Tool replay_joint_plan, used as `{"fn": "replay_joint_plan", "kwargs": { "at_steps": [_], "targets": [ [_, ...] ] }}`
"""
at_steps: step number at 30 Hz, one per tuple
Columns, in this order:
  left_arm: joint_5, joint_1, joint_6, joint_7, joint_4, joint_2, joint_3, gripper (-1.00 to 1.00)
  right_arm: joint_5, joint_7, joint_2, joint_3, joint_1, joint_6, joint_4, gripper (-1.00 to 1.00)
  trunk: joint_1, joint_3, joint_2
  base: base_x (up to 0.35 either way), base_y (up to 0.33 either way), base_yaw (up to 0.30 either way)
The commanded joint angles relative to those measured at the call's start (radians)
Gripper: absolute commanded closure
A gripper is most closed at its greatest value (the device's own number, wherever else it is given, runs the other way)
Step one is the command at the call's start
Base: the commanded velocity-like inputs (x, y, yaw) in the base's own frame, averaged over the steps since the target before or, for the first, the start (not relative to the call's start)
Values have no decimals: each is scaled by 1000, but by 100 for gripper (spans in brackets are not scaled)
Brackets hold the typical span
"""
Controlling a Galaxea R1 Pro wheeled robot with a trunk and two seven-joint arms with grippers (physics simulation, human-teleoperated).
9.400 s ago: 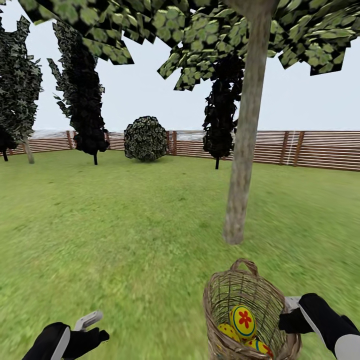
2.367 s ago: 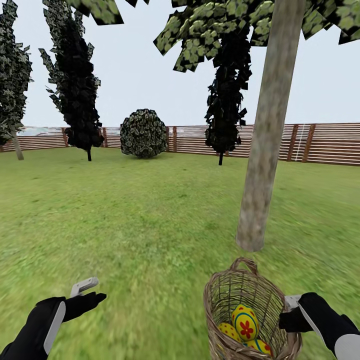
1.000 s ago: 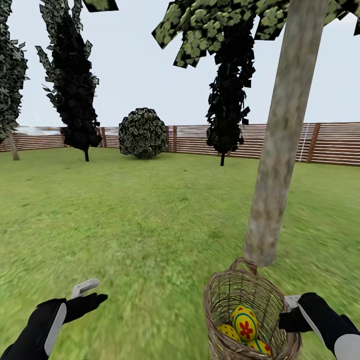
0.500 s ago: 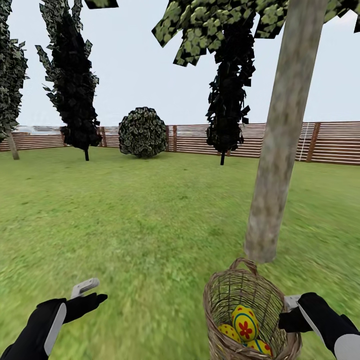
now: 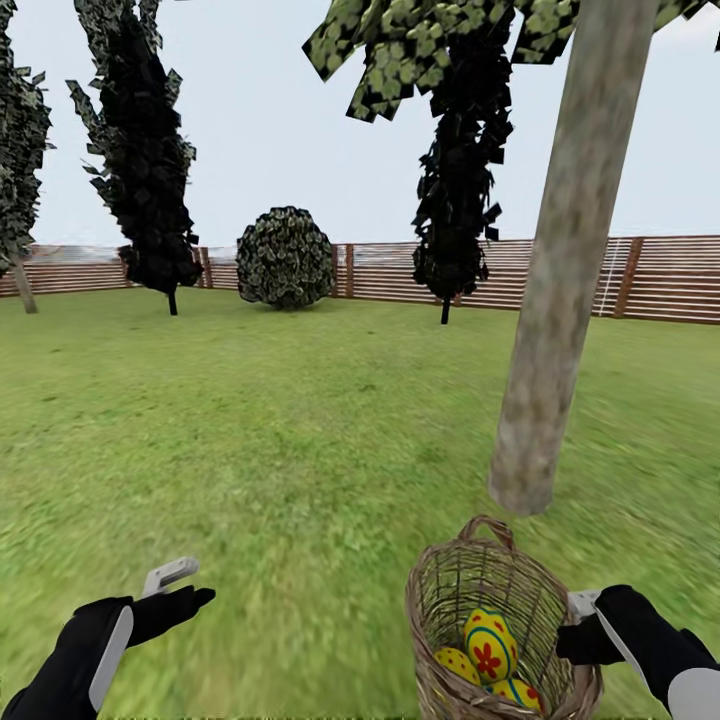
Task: Take the three Easter eggs out of the wicker basket on the lawn in the garden, then place them on the lawn next to a single tree (choose any tree) so that all three eggs are next to the same tree and none are left in the basket.
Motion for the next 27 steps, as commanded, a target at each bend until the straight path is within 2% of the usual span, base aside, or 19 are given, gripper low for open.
{"fn": "replay_joint_plan", "kwargs": {
  "at_steps": [1, 6, 7, 10, 11, 19, 22, 27],
  "targets": [
    [9, -1, 7, 1, -1, 0, 2, -100, 2, 7, -1, 4, -1, 4, -2, 100, 0, -5, -1, 0, 0, 0],
    [9, -1, 7, 1, 1, -2, 1, -100, 2, 7, -1, 4, -1, 4, -2, 100, 2, -24, -2, 0, 0, 0],
    [8, -1, 7, 1, 2, -10, 0, -100, 2, 7, -1, 3, -1, 4, -2, 100, 3, -28, -2, 0, 0, 0],
    [3, -1, 10, 1, 3, -66, -15, -100, 2, 7, -2, 1, -1, 4, -2, 100, 4, -40, -3, 0, 0, 0],
    [3, -1, 10, 1, 3, -71, -17, -100, 2, 7, -2, 1, -1, 4, -2, 100, 5, -44, -3, 0, 0, 0],
    [4, -1, 10, 1, 2, -74, -18, -100, 2, 7, -3, 2, -1, 4, -2, 100, 8, -75, -5, 0, 0, 0],
    [4, -1, 10, 1, 2, -74, -17, -100, 2, 7, -2, 2, -1, 4, -2, 100, 8, -75, -5, 0, 0, 0],
    [4, -1, 10, 1, 2, -74, -17, -100, 2, 7, -1, 4, -1, 4, -2, 100, 10, -94, -6, 0, 0, 0]
  ]
}}
